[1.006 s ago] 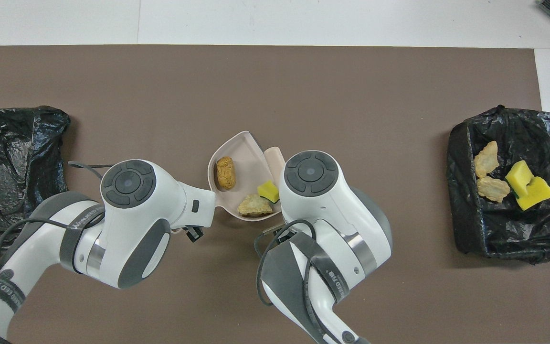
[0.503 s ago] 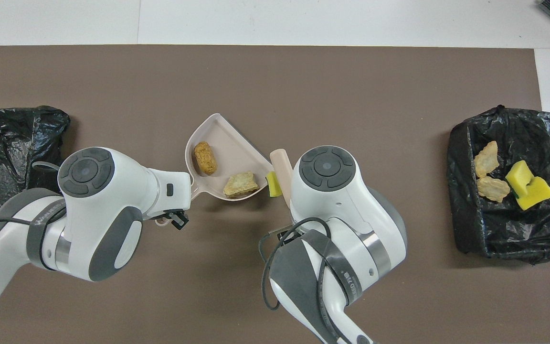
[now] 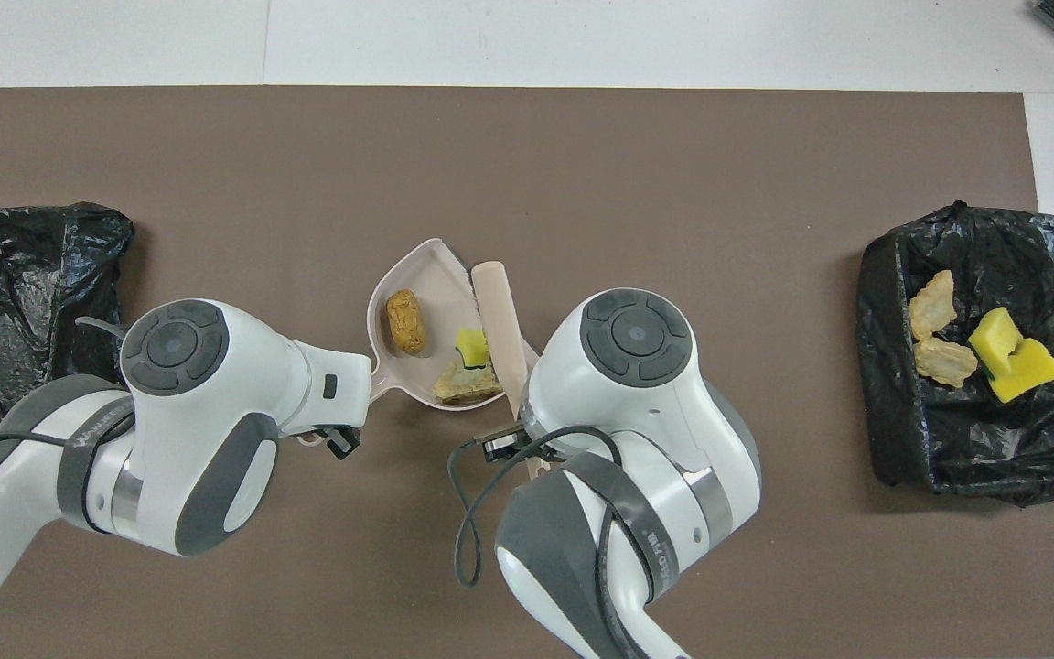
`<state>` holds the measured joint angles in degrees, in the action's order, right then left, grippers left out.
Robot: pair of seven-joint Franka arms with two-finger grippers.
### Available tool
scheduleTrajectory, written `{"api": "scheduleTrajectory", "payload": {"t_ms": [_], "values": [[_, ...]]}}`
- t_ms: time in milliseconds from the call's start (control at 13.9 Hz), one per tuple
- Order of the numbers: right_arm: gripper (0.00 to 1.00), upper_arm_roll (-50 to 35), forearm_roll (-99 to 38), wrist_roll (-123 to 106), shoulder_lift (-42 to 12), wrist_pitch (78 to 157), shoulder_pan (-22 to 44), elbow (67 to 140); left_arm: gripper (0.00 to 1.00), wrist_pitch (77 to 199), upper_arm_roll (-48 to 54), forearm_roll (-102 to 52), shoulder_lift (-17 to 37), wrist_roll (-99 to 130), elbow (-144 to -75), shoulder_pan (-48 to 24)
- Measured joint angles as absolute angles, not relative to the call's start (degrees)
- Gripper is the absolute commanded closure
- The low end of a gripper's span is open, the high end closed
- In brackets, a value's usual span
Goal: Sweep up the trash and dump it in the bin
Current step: 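Tilt the dustpan up with the left gripper while the right gripper holds brush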
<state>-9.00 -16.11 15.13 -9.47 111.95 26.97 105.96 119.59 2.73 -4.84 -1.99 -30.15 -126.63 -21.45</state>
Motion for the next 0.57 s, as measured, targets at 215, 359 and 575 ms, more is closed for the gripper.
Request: {"api": "scheduleTrajectory", "payload": {"t_ms": [215, 359, 575], "values": [[1.0, -9.0, -18.8, 15.4, -9.5, 113.9, 27.8, 106.3, 1.0, 119.6, 2.7, -4.8, -3.3, -30.5, -128.7, -21.4], [1.0, -9.0, -18.8, 15.4, -9.3, 113.8, 27.8, 107.7, 1.0, 119.6, 2.7, -4.8, -3.6, -30.5, -128.7, -21.4], [1.0, -9.0, -18.8, 15.4, -8.8, 113.9, 29.0, 111.7, 1.0, 119.7, 2.7, -4.9, -3.7, -30.5, -128.7, -21.4]]}}
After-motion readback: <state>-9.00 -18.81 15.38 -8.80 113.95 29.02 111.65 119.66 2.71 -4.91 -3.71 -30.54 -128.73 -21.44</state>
